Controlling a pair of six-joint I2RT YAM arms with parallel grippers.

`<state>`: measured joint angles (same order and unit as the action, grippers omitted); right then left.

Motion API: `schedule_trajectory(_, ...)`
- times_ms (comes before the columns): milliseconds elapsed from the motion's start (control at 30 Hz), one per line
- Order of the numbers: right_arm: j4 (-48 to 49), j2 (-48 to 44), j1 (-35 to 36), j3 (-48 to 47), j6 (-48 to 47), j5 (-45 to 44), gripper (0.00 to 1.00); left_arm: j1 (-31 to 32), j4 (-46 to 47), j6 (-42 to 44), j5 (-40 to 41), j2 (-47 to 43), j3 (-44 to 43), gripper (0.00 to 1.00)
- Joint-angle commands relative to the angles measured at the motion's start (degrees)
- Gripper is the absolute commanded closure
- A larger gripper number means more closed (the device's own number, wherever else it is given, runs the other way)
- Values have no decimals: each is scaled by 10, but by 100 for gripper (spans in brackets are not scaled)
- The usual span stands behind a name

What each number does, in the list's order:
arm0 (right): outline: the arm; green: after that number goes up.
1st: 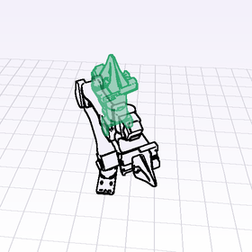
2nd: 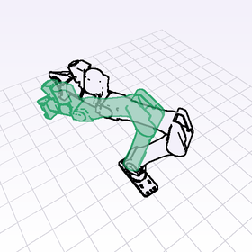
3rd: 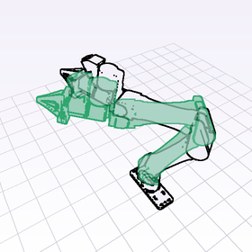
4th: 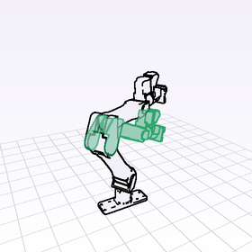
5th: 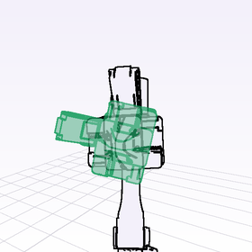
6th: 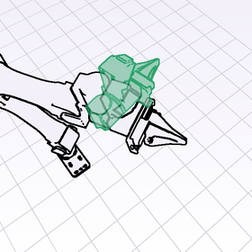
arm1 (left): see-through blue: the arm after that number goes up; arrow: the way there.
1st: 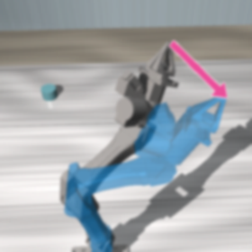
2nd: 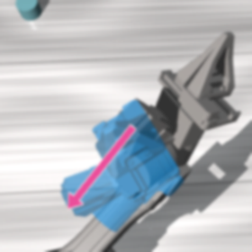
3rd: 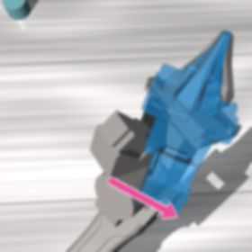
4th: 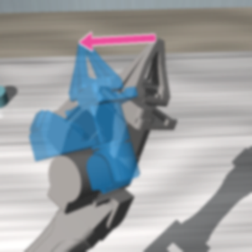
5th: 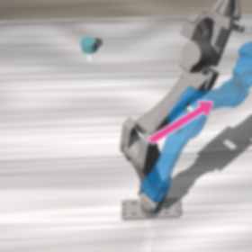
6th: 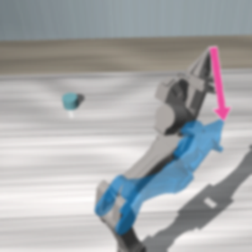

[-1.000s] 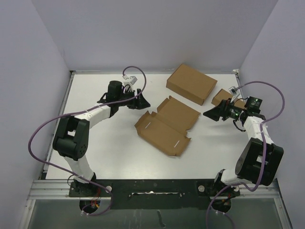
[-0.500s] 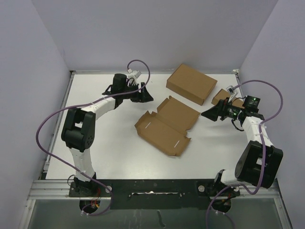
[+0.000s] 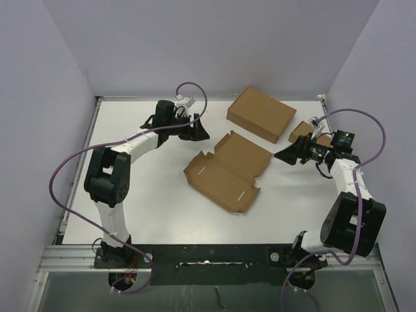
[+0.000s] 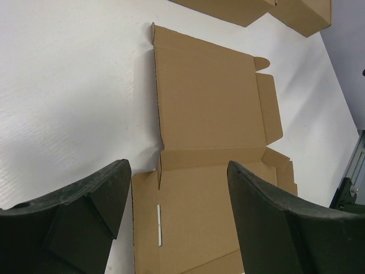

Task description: Fold the paper box

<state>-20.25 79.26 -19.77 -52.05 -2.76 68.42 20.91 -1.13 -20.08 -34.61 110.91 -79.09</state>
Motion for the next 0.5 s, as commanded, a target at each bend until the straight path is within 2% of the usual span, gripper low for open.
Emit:
schedule_trajectory(0, 12, -26, 4, -15, -3, -1, 2, 1, 13, 21, 3, 3, -23, 33)
schedule_trajectory(133, 12, -26, 4, -14, -3, -3, 2, 0, 9, 46, 8, 9, -32, 32)
schedule_trajectory(467, 14, -25, 6, -14, -3, -8, 2, 8, -77, 87, 14, 95, -160, 32)
